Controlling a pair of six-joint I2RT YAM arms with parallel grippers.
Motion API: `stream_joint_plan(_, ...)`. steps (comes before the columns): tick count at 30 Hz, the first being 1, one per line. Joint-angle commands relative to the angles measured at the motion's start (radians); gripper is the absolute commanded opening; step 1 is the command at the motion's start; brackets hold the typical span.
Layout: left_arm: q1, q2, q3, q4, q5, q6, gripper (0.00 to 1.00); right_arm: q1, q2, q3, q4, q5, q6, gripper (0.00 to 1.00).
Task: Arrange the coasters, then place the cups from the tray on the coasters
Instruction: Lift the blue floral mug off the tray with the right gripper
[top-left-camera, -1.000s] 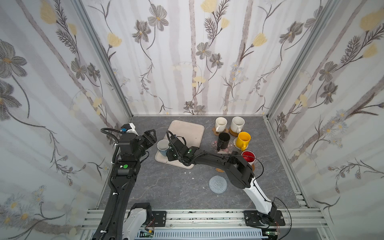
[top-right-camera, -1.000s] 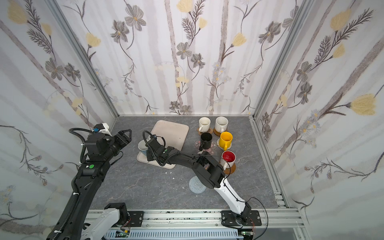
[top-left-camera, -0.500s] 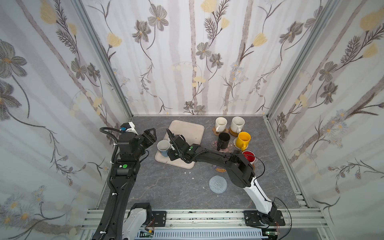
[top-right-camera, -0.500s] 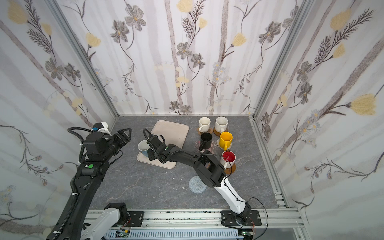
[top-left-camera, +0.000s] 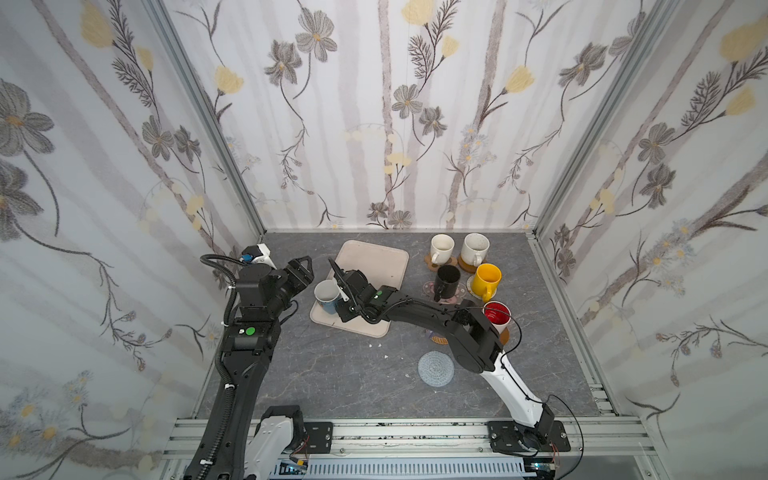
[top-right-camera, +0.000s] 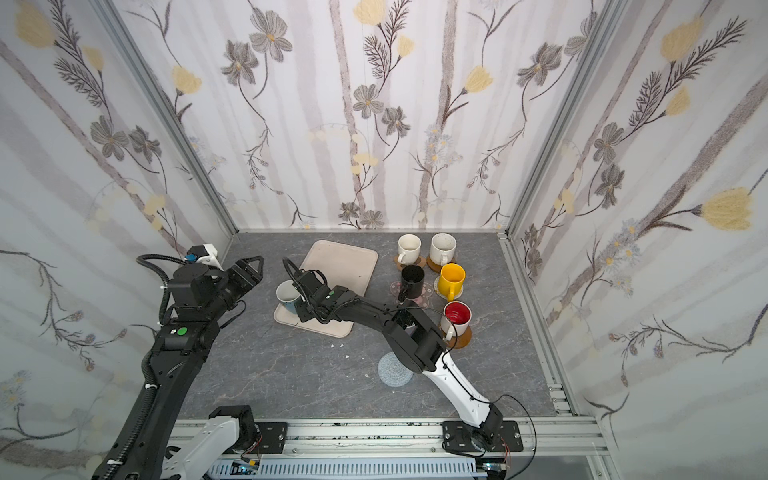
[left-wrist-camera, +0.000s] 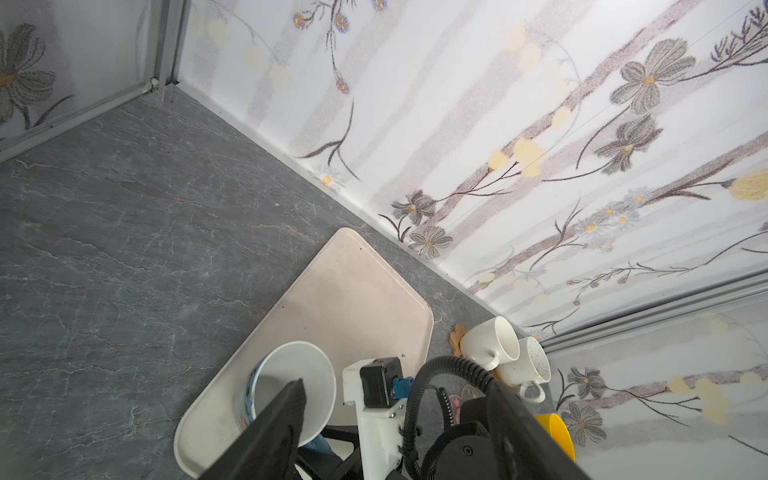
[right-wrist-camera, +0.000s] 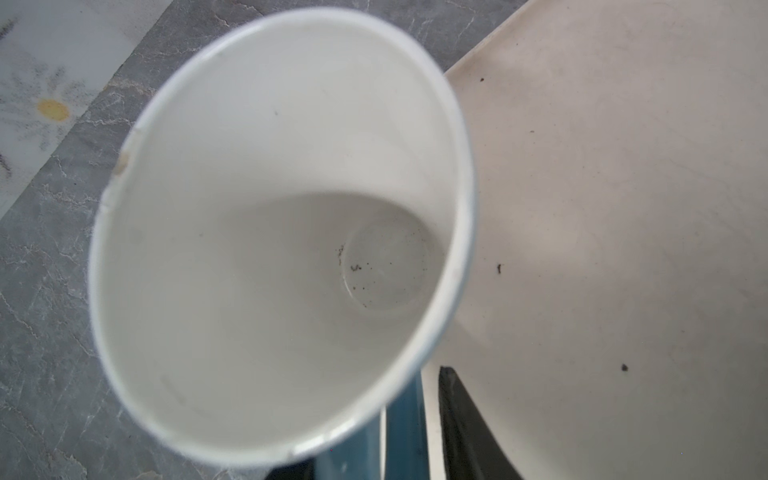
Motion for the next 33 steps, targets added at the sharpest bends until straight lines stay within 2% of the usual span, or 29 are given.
stream_joint_plan(1,0.000,0.004,0.007,0.021,-0.005,-0.001,0.72,-0.002,0.012,0.017,-0.019,0.000,-0.028,0.35)
stream_joint_plan(20,-0.005,-0.027,-0.023,0.026,-0.020,0.004,0.74,0.000,-0.003,0.053,-0.059,0.011,-0.093,0.05)
stream_joint_plan(22,-0.005,-0.036,-0.020,0.026,-0.016,0.014,0.79,-0.001,-0.016,0.053,-0.061,0.020,-0.100,0.03)
stream_joint_plan(23,-0.005,-0.038,-0.018,0.026,-0.013,0.019,0.92,0.000,-0.023,0.053,-0.065,0.023,-0.104,0.02)
stream_joint_plan(24,-0.005,-0.038,-0.014,0.026,-0.009,0.026,1.00,-0.002,-0.032,0.053,-0.068,0.027,-0.108,0.01)
stream_joint_plan(33,-0.015,-0.010,0.020,0.026,0.011,0.032,1.00,0.000,-0.133,0.021,-0.107,0.046,-0.138,0.00)
